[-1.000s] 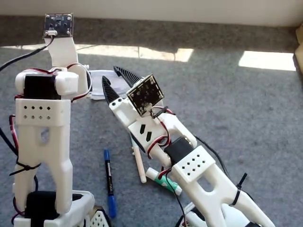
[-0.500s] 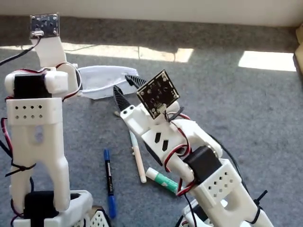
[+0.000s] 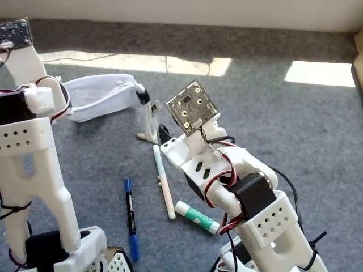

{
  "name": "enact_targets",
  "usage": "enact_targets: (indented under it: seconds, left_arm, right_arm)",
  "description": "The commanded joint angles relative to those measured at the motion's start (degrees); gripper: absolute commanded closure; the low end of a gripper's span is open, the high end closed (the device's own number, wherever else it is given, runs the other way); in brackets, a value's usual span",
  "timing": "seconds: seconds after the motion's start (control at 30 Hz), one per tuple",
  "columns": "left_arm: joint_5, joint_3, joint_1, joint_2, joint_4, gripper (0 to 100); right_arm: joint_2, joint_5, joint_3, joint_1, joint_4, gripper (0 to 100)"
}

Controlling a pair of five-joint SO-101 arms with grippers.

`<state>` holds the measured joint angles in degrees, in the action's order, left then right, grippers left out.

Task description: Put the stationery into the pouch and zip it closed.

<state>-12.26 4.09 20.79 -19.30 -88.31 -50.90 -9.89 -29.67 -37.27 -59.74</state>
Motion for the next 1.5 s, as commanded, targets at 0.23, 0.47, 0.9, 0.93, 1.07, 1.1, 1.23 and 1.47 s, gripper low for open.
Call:
enact_targets:
  seconds: [0.23,0.47,0.9,0.93,1.07,1.1,1.23,1.47]
  left_arm:
    - [-0.09,1.01,4.79,-5.67,0.44,99]
    - [0.00,0.13,4.79,-5.67,0.44,99]
    - [0.00,0.04,4.79,-5.32,0.35,99]
    - [0.00,0.04,4.79,-5.32,0.26,99]
    - [0.00,-1.45,4.79,-5.58,0.53,99]
    - [0.00,-2.07,4.79,-5.58,0.79,99]
    - [0.00,-4.26,4.79,-5.67,3.25,99]
    - [0.00,-4.70,4.79,-5.67,3.69,99]
  right_arm:
    - [8.13,0.70,3.56,3.47,-8.92,88.8]
    - [8.75,0.44,3.30,3.12,-17.63,88.7]
    - [8.66,0.18,-8.48,-4.26,-21.67,88.6]
    - [8.48,0.18,-10.42,-4.97,-20.26,88.6]
    - [8.66,0.18,-15.69,-5.76,-15.25,88.5]
    - [8.75,0.18,-16.31,-6.02,-14.55,88.5]
    - [8.84,0.18,-18.33,-8.22,-13.85,83.6]
    - [8.92,-1.85,-23.43,-11.82,-9.98,81.3]
